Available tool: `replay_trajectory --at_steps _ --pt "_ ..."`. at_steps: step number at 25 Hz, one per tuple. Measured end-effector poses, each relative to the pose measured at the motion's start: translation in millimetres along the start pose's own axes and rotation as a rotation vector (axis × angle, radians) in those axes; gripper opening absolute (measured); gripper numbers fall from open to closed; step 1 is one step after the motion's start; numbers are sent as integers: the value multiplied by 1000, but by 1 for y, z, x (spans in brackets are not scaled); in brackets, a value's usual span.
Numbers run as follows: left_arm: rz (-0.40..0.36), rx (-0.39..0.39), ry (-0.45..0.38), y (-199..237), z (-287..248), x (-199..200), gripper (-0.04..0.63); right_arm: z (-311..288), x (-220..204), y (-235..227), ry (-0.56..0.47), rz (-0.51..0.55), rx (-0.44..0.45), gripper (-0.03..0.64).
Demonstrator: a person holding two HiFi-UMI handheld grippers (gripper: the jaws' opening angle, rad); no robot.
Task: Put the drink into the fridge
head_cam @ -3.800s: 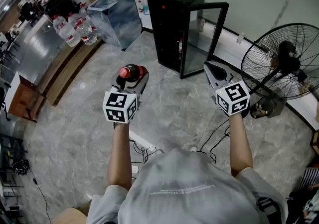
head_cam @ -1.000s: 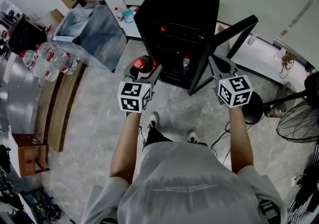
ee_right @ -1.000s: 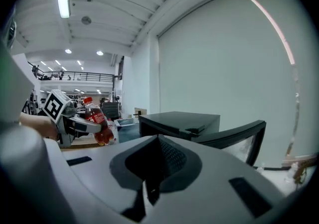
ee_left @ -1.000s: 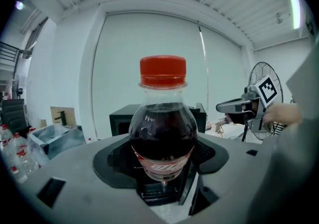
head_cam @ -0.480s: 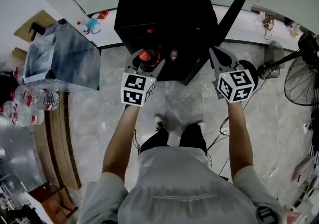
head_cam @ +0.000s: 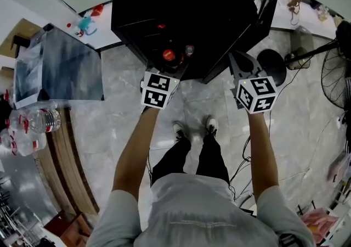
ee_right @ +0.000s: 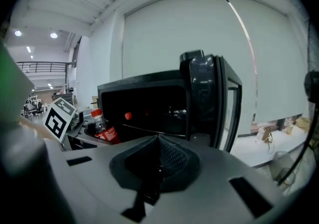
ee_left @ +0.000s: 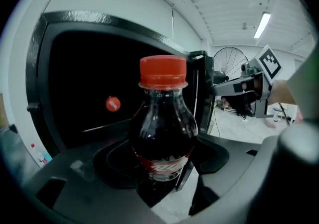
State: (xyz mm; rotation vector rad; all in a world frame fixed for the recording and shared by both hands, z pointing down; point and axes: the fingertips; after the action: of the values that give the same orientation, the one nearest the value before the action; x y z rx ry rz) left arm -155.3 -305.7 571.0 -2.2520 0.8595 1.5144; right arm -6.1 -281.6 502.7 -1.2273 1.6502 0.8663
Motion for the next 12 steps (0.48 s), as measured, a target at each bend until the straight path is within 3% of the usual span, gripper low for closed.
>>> replay_trajectory --at_steps 12 --pt "16 34 61 56 -77 -65 304 -46 -57 1 10 -88 -26 0"
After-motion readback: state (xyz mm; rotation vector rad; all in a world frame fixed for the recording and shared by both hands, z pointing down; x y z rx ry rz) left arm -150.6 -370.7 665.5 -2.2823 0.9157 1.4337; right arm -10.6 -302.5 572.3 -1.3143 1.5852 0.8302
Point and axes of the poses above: the fingertips, and each gripper's own axes: z backward along the fingers, y to its left, x out of its top, and after that the axes turned 8 degrees about -x, right-handed
